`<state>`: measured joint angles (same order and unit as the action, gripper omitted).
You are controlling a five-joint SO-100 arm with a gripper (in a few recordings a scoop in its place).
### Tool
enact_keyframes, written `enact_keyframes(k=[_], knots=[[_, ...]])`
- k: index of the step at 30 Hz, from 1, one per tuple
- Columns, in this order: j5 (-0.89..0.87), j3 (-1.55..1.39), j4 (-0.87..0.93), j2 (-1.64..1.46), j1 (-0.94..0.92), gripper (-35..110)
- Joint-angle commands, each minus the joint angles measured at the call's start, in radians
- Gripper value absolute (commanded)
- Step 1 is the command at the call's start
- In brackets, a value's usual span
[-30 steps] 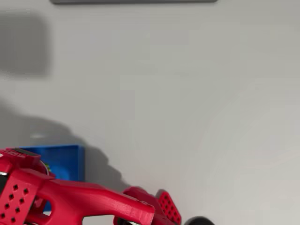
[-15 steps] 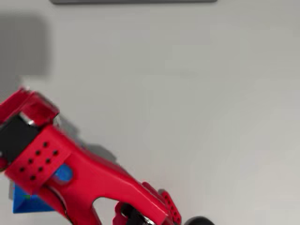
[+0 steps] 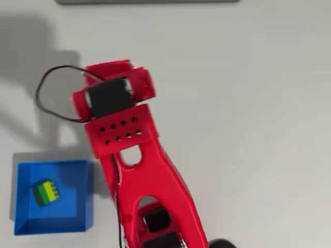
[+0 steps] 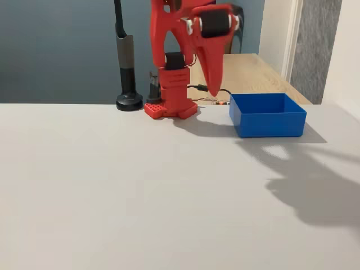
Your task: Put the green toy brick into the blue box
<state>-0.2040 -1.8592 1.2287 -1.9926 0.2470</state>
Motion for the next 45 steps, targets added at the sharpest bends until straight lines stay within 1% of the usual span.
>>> enact_keyframes(k=[1,4,10,14,19,34,45], knots=[[0.025,-0.112,-0.066,-0.192,-0.051,0],[0.058,-0.276,-0.133,-0.350,-0.067,0],[0.103,-0.571,-0.178,-0.672,-0.109,0],[0.120,-0.726,-0.219,-0.842,-0.130,0],[0.130,-0.859,-0.225,-0.999,-0.152,0],[0.155,-1.161,-0.252,-1.259,-0.198,0],[0.173,-1.235,-0.267,-1.279,-0.227,0]])
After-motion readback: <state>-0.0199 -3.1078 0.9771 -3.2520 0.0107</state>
